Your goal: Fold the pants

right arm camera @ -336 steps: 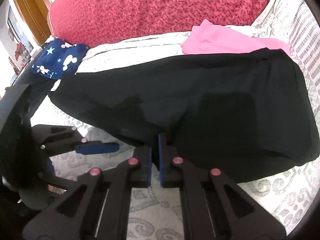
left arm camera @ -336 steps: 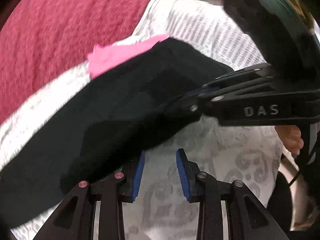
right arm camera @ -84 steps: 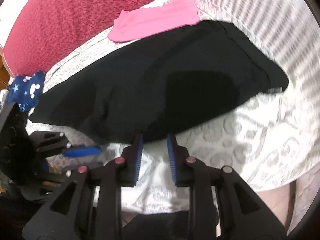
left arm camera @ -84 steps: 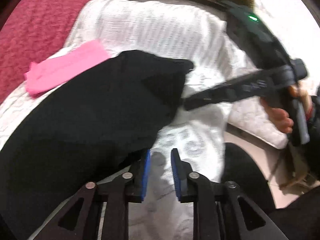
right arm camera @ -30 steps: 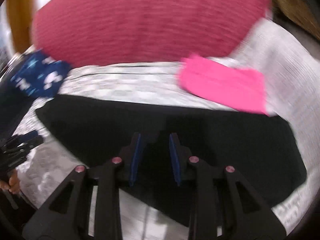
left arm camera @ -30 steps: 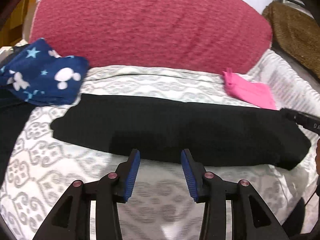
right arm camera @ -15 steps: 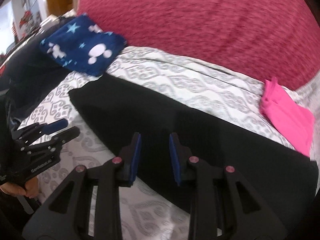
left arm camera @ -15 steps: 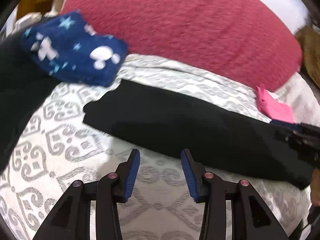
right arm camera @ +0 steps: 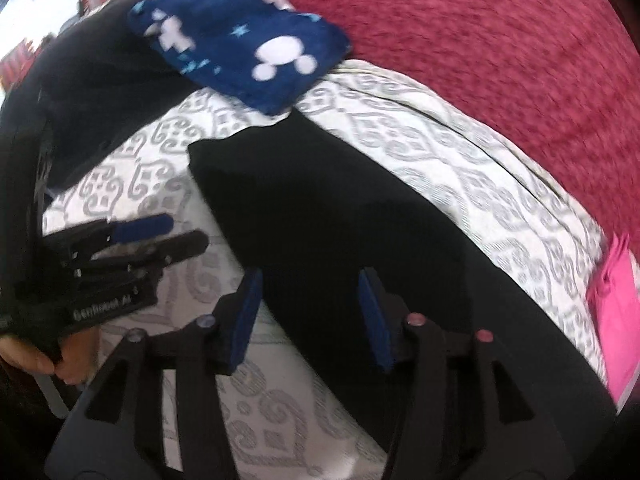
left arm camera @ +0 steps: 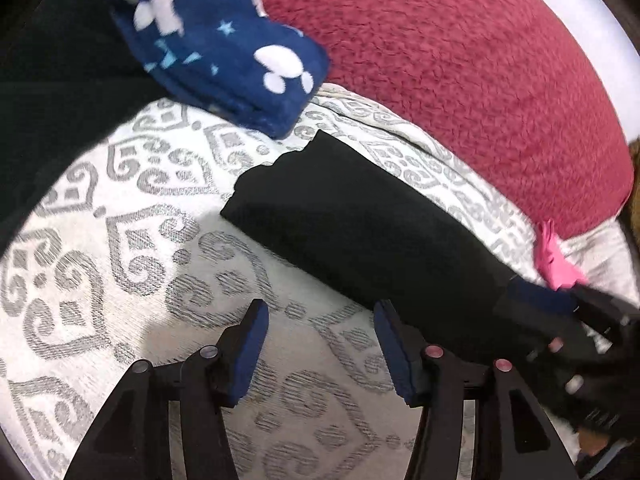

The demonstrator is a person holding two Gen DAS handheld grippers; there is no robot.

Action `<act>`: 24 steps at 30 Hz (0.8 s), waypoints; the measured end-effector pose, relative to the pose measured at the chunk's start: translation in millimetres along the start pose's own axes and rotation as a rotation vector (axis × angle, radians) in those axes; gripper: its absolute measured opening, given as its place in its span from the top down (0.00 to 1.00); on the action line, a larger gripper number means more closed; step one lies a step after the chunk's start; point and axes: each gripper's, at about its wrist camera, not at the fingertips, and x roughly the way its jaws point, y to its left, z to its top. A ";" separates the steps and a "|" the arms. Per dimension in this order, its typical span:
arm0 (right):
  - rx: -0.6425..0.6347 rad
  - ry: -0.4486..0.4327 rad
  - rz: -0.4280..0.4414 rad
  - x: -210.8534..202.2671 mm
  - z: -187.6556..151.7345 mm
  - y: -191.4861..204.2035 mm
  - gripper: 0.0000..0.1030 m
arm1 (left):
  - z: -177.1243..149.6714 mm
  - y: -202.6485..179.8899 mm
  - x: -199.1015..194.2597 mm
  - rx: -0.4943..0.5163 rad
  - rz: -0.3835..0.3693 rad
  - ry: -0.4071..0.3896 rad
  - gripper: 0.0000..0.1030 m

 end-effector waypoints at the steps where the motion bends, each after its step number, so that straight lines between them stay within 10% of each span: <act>1: -0.015 0.003 -0.001 3.0 0.2 4.5 0.50 | 1.8 4.5 -0.3 -0.020 -0.020 -0.001 0.46; 12: 0.022 0.009 0.042 16.2 -2.0 6.5 0.50 | 23.4 31.7 17.3 -0.246 -0.140 0.024 0.48; 24: 0.095 -0.001 0.036 12.8 -11.2 -10.9 0.50 | 49.0 26.8 46.0 -0.249 -0.113 0.004 0.59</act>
